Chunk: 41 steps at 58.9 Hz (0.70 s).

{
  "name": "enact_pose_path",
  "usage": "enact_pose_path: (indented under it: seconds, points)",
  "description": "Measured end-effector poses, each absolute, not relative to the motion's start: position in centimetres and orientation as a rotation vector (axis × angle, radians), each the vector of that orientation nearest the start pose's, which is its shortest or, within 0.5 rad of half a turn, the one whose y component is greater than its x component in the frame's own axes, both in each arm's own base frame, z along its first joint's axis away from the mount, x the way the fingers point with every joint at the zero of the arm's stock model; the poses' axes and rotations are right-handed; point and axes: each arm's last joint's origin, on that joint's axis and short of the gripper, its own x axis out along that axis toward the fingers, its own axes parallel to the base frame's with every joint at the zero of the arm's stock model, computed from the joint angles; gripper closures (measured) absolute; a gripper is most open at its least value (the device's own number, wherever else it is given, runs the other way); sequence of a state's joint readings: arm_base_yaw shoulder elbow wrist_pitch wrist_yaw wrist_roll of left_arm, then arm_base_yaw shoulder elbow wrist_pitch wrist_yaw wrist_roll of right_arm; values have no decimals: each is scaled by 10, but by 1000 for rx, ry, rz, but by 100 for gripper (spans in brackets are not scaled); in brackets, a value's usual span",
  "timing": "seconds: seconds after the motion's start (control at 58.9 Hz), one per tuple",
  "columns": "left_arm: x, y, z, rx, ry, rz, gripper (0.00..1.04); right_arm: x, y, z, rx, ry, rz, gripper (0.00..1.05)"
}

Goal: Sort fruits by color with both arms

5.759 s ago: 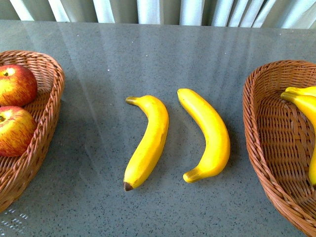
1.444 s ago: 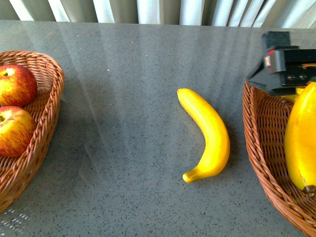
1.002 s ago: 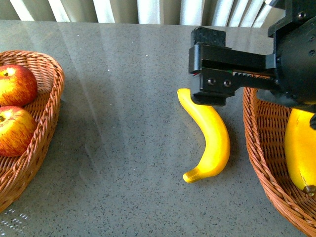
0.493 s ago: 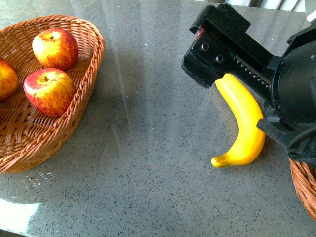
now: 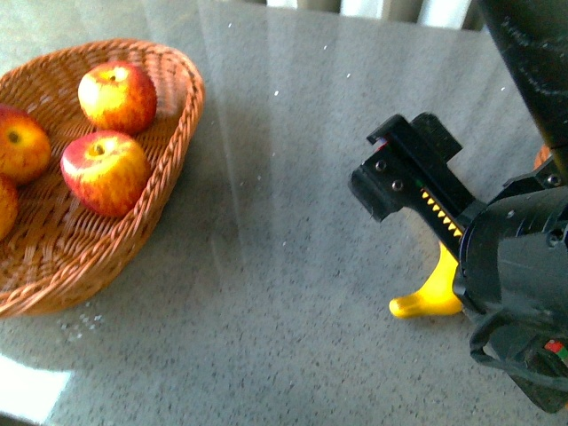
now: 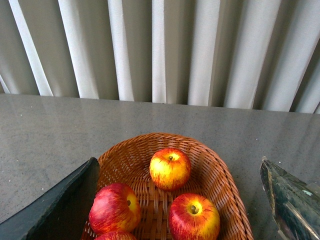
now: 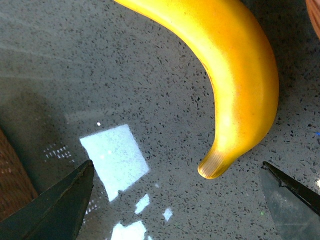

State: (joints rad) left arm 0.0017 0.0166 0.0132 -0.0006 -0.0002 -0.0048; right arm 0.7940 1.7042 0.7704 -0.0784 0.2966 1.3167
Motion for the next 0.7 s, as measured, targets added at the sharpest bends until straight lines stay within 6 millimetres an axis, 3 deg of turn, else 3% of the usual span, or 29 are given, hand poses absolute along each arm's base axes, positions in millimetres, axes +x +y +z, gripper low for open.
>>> enact_pose_path:
  seconds: [0.425,0.696]
  points:
    - [98,0,167,-5,4,2,9,229,222,91,705,989,-258,9]
    - [98,0,167,-5,4,2,9,243,220,83,711,967,-296,9]
